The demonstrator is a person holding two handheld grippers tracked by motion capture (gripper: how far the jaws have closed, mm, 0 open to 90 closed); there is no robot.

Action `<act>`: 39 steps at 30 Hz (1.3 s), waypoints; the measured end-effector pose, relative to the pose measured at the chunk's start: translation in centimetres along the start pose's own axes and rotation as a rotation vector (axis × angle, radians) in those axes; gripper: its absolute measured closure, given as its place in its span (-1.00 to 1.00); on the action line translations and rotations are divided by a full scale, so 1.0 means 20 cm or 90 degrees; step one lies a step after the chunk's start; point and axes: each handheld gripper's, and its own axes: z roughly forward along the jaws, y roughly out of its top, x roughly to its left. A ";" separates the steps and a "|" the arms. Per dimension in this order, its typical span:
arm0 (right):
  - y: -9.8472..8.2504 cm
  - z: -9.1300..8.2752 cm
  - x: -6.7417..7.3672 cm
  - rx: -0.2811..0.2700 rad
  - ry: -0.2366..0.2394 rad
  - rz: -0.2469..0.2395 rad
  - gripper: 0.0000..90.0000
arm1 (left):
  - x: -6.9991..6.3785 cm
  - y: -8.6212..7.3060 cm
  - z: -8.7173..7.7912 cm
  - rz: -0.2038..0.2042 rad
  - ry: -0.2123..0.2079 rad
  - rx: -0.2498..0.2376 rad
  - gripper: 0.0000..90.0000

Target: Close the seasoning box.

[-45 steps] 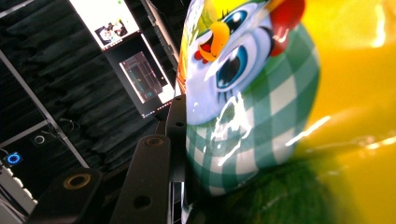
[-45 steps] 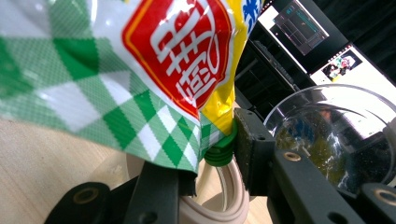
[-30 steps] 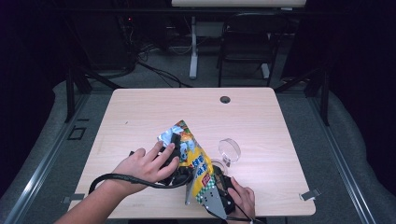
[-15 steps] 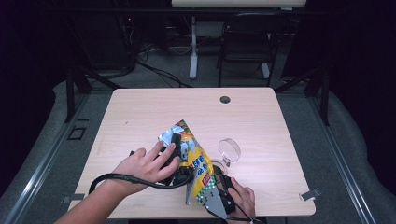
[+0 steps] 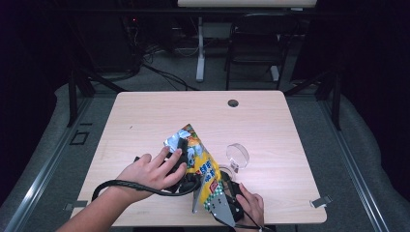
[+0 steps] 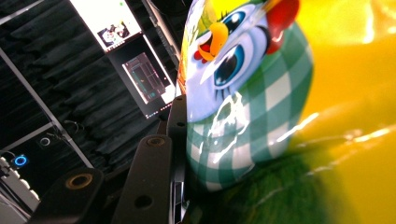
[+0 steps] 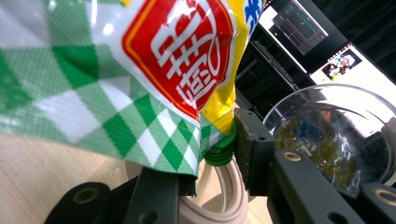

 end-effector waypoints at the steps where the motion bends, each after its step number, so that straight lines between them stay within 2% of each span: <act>1: 0.00 0.00 0.00 0.000 0.000 -0.001 0.58 | 0.00 0.00 0.00 0.000 0.000 0.000 0.57; 15: 0.00 0.00 0.00 -0.001 0.001 0.004 0.58 | 0.01 0.00 0.00 0.003 0.001 -0.001 0.57; 18: 0.00 0.00 0.00 0.000 0.003 0.006 0.58 | 0.00 0.00 0.00 -0.003 -0.003 -0.001 0.57; 30: 0.00 0.00 0.00 0.000 0.004 0.007 0.58 | 0.01 0.00 0.00 0.004 -0.007 0.000 0.58; 31: 0.00 0.00 0.00 -0.001 0.003 0.007 0.58 | 0.01 0.00 0.00 0.012 -0.005 0.001 0.58; 36: 0.00 0.00 0.00 0.004 0.004 0.005 0.58 | 0.01 0.01 0.00 0.006 -0.004 -0.004 0.58; 39: -0.01 0.00 0.00 0.005 0.005 0.005 0.58 | 0.01 0.01 -0.01 0.011 -0.006 -0.003 0.58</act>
